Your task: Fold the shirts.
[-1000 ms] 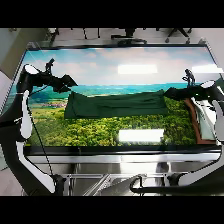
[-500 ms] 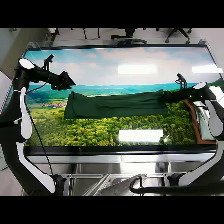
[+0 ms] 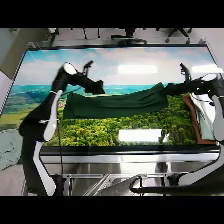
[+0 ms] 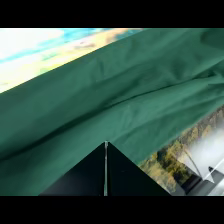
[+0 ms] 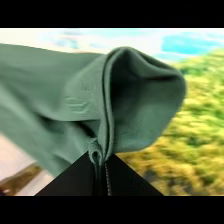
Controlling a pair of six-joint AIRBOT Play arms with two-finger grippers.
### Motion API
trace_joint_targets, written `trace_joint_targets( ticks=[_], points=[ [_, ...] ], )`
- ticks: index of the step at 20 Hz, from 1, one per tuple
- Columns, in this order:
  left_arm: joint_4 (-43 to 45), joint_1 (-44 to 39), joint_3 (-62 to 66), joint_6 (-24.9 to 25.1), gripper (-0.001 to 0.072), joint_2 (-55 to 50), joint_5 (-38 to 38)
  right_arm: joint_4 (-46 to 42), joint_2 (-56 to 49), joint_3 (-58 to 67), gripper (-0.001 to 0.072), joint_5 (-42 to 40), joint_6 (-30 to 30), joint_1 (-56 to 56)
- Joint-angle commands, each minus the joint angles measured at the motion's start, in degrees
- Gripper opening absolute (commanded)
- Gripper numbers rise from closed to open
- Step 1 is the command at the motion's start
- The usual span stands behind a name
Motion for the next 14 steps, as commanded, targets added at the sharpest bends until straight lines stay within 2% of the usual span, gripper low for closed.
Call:
trace_joint_targets(
  ticks=[1, 4, 7, 10, 11, 14],
  points=[
    [-5.25, -9.75, 0.44, -0.28, 0.0016, -6.40, 9.42, 0.96, 6.16, 4.42, 0.0020, 10.14, 3.15, -0.96],
    [-9.62, -15.80, 4.94, -2.40, 0.0016, -11.80, 15.30, 3.08, 10.95, 6.75, 0.0020, 13.81, 5.25, -0.96],
    [-10.62, -19.50, 4.04, -5.07, 0.0016, -12.55, 21.86, 5.05, 13.92, 7.15, 0.0019, 14.12, 5.22, -1.38],
    [-17.31, -19.58, 2.32, -4.68, 0.0017, -12.55, 22.08, 5.01, 14.32, 7.23, 0.0019, 14.14, 5.01, -2.49],
    [-21.44, -18.75, 3.43, -3.30, 0.0017, -12.52, 20.15, 5.03, 14.21, 7.23, 0.0019, 14.12, 4.81, -3.10],
    [-35.76, -13.64, 5.92, 5.07, 0.0016, -8.24, 13.07, 5.29, 14.03, 7.23, 0.0020, 13.81, 4.83, -3.32]
  ],
)
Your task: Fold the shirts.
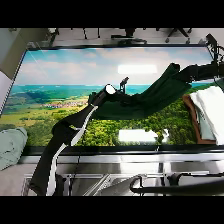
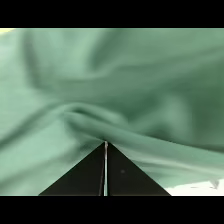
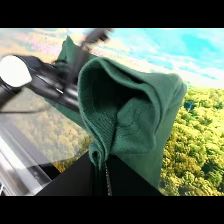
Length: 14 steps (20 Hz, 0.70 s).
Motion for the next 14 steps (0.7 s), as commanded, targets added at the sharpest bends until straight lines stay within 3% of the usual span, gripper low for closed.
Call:
trace_joint_targets(
  ticks=[1, 3, 7, 14],
  points=[
    [-16.96, 5.46, 0.35, 8.81, 0.0016, 6.32, -5.88, 1.25, 0.20, 0.13, 0.0019, 0.07, 0.04, -0.31],
    [-21.77, 11.37, -2.91, 14.38, 0.0015, 14.97, -9.62, 3.93, -0.13, 0.07, 0.0019, 0.02, 0.52, 0.28],
    [-22.36, 23.82, -3.89, 16.33, 0.0016, 29.83, -18.34, 6.69, -0.57, -0.13, 0.0019, -7.15, 1.75, 9.44],
    [-21.57, 37.33, -3.91, 18.01, 0.0016, 43.71, -25.59, 5.86, -11.45, -1.29, 0.0021, -38.58, 0.31, 43.65]
  ],
)
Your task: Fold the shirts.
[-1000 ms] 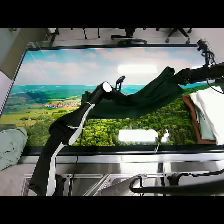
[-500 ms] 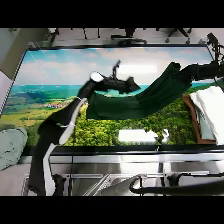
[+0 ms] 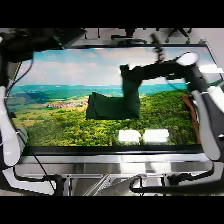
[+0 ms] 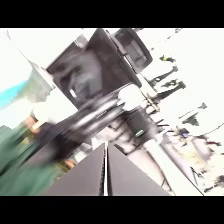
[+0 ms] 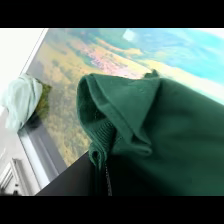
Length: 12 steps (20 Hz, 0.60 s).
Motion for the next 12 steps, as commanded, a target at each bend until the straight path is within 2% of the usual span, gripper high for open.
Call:
trace_joint_targets(
  ticks=[1, 2, 3, 4, 5, 6, 9, 12],
  points=[
    [-0.11, 5.60, -0.09, 2.08, 0.0016, 5.27, -5.95, -0.48, -9.05, -0.17, 0.0027, -19.41, -1.92, 16.61],
    [-0.13, 6.08, -0.09, 2.47, 0.0016, 5.51, -7.43, -0.46, -12.55, -0.17, 0.0028, -24.02, -3.17, 20.24],
    [-0.15, 6.19, -0.09, 2.67, 0.0016, 5.49, -8.74, -0.44, -16.20, -0.17, 0.0063, -28.59, -5.31, 23.87],
    [-0.13, 6.16, -0.09, 2.71, 0.0016, 5.31, -9.75, -0.17, -19.15, -0.13, 0.0260, -31.65, -7.30, 26.80],
    [-0.11, 6.01, -0.09, 2.84, 0.0016, 5.16, -10.23, -0.04, -20.83, -0.04, 0.0411, -32.79, -8.70, 28.46],
    [-0.33, 5.86, -0.09, 3.06, 0.0016, 4.85, -10.23, -0.11, -21.29, -0.07, 0.0445, -32.20, -8.87, 28.83],
    [-0.15, 5.84, -0.09, 3.32, 0.0016, 4.13, -11.15, -0.11, -17.09, -0.07, 0.0444, -27.26, -8.81, 24.11],
    [-0.13, 5.92, -0.09, 3.50, 0.0016, 3.56, -11.56, -0.28, -10.56, -0.07, 0.0444, -19.78, -6.84, 14.53]
  ],
)
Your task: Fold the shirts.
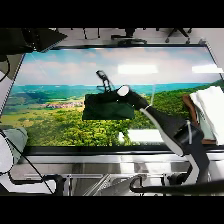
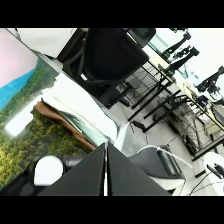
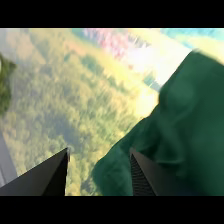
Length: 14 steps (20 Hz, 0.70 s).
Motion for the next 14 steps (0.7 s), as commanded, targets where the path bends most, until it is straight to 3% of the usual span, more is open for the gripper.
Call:
trace_joint_targets(
  ticks=[1, 4, 5, 6, 8, 10, 14],
  points=[
    [0.00, 0.15, 0.00, 0.33, 0.0017, -0.48, -1.05, -0.20, 5.92, 0.00, 0.0444, 8.85, 2.64, -9.75],
    [-0.02, 0.13, 0.00, 0.90, 0.0016, -0.48, -0.83, -3.30, 9.84, 0.00, 0.0445, 18.25, 8.17, -20.61],
    [0.00, 0.13, 0.00, 0.96, 0.0016, -0.48, -0.74, -7.32, 10.21, -0.02, 0.0500, 19.78, 11.76, -23.06],
    [-0.02, 0.13, 0.00, 0.94, 0.0016, -0.48, -0.74, -13.09, 10.10, -0.09, 0.0634, 21.55, 16.50, -25.29],
    [0.00, 0.13, 0.00, 0.96, 0.0016, -0.48, -0.76, -24.20, 8.33, -0.15, 0.0651, 26.29, 23.12, -27.54],
    [0.04, 0.13, 0.00, 1.07, 0.0016, -0.48, -0.52, -27.17, 5.05, -0.20, 0.0651, 29.86, 24.24, -27.80],
    [0.02, 0.11, 0.00, 1.07, 0.0017, -0.48, -0.42, -24.48, -2.03, -0.24, 0.0651, 30.73, 23.61, -25.68]
  ],
)
